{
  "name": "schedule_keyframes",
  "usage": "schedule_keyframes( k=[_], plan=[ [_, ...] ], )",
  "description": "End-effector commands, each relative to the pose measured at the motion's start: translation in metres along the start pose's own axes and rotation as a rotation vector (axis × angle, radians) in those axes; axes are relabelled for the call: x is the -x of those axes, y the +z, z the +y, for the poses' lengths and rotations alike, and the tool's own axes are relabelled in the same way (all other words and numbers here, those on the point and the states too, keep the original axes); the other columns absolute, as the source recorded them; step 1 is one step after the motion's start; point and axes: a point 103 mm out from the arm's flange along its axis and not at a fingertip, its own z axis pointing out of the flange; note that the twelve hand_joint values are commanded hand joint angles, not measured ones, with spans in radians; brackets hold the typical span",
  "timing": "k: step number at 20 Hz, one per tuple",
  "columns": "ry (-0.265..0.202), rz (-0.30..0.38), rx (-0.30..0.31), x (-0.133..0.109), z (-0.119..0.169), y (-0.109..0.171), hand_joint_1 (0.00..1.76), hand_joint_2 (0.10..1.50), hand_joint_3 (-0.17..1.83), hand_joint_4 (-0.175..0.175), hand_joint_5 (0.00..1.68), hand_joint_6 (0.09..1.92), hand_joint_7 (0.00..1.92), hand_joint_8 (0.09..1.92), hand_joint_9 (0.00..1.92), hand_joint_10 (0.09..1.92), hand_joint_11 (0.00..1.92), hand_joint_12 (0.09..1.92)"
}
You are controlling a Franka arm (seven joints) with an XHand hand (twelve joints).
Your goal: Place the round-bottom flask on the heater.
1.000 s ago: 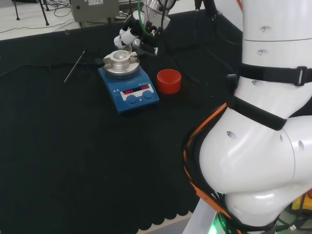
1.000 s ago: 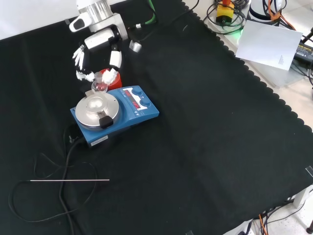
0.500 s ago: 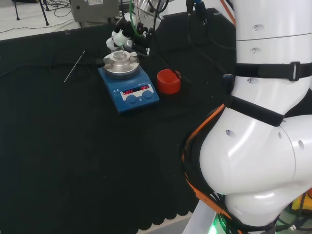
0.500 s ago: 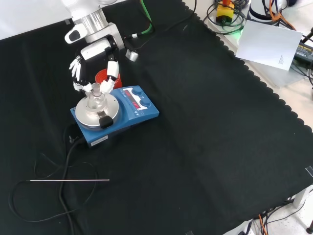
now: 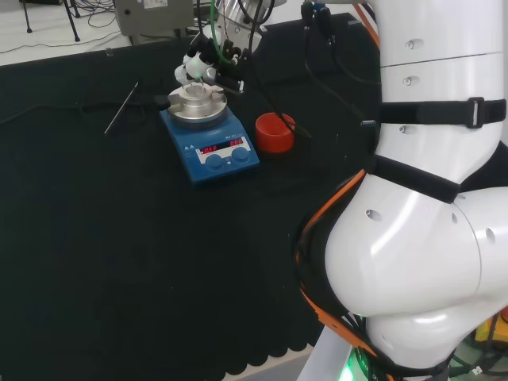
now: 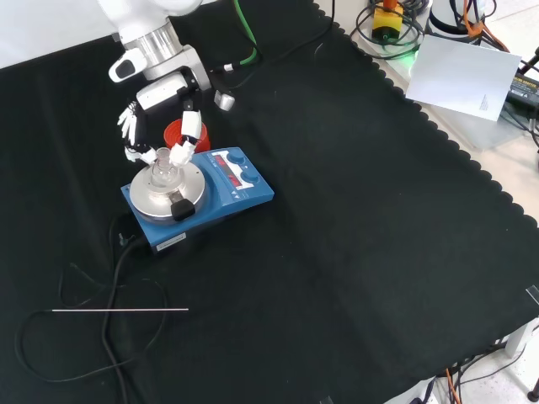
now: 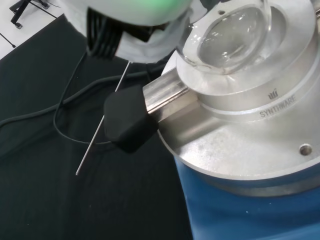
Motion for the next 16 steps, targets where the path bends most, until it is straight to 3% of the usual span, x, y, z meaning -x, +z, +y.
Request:
schedule_keyframes(
  k=[1, 11, 14, 16],
  plan=[
    [0.009, -0.002, -0.004, 0.005, 0.002, 0.001, 1.1, 0.69, 0.66, 0.175, 1.18, 0.83, 0.67, 0.64, 0.8, 0.57, 0.36, 1.3],
    [0.026, 0.021, -0.001, 0.015, 0.006, 0.003, 1.1, 0.71, 0.64, 0.175, 1.17, 0.84, 0.67, 0.64, 0.8, 0.57, 0.36, 1.3],
    [0.029, 0.042, -0.004, 0.017, 0.005, 0.003, 1.07, 0.87, 0.38, 0.175, 1.09, 0.88, 0.6, 0.67, 0.77, 0.59, 0.34, 1.31],
    [0.032, 0.045, -0.005, 0.017, 0.004, 0.003, 1.03, 0.8, 0.42, 0.059, 0.92, 0.86, 0.54, 0.68, 0.73, 0.61, 0.32, 1.3]
  ],
)
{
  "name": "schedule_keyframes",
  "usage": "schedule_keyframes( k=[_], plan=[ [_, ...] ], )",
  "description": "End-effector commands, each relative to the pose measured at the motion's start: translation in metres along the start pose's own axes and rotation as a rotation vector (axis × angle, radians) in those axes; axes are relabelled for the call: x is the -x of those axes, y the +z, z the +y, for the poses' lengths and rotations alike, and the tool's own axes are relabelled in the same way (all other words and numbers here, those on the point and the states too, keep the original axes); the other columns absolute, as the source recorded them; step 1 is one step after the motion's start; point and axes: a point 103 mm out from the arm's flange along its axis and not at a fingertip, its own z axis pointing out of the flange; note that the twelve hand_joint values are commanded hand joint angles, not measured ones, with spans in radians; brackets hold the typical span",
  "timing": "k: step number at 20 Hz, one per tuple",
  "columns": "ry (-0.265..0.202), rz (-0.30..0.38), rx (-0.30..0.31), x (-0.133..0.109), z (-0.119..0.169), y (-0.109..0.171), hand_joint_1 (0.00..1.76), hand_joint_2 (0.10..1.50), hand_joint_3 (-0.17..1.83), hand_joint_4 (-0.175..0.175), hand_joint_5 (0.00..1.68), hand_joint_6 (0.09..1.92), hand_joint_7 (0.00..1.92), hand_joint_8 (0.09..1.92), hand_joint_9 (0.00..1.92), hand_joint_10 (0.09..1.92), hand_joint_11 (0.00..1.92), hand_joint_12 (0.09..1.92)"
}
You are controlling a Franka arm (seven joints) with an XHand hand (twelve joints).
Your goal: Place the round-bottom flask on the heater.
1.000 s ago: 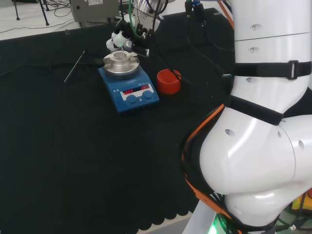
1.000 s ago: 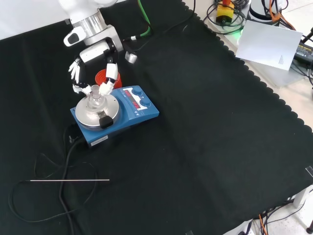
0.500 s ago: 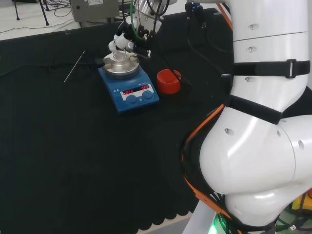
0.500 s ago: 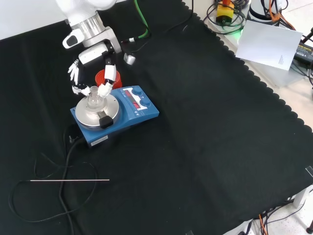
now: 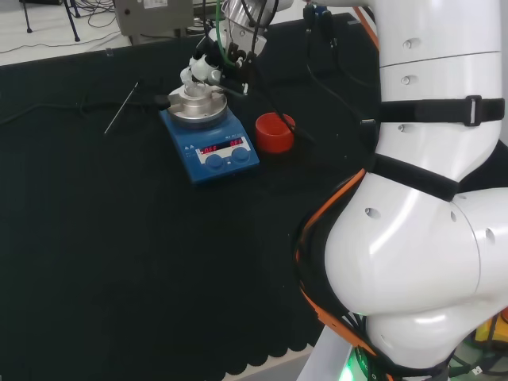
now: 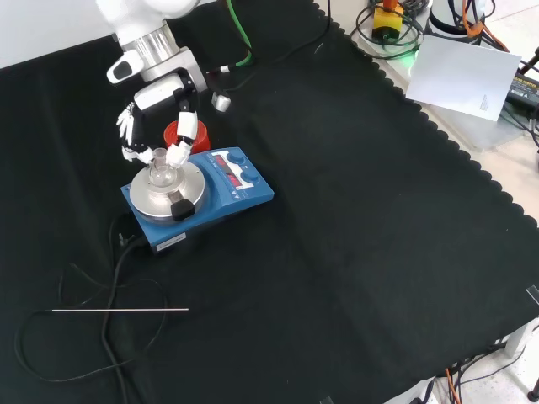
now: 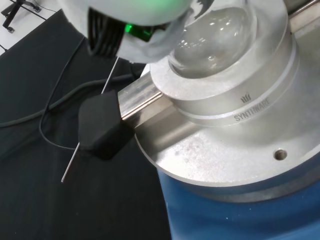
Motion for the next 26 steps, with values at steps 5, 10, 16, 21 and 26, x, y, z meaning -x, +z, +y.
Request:
schedule_keyframes(
  k=[5, 10, 16, 21, 26],
  plan=[
    [0.015, 0.026, 0.001, 0.003, -0.003, -0.001, 1.0, 0.64, 0.65, -0.036, 0.7, 0.85, 0.47, 0.7, 0.68, 0.64, 0.27, 1.32],
    [0.008, 0.023, -0.007, 0.001, -0.005, -0.003, 0.98, 0.61, 0.68, -0.053, 0.52, 0.81, 0.43, 0.7, 0.64, 0.65, 0.23, 1.32],
    [-0.017, 0.008, -0.008, -0.003, -0.014, -0.013, 0.96, 0.59, 0.68, -0.058, 0.43, 0.73, 0.41, 0.71, 0.61, 0.67, 0.2, 1.34],
    [-0.04, -0.058, 0.002, -0.004, -0.03, -0.031, 0.92, 0.59, 0.65, -0.055, 0.31, 0.48, 0.34, 0.73, 0.53, 0.72, 0.11, 1.39],
    [-0.036, -0.076, 0.022, 0.0, -0.05, -0.05, 0.9, 0.6, 0.62, -0.052, 0.32, 0.34, 0.33, 0.74, 0.51, 0.73, 0.08, 1.41]
  ],
)
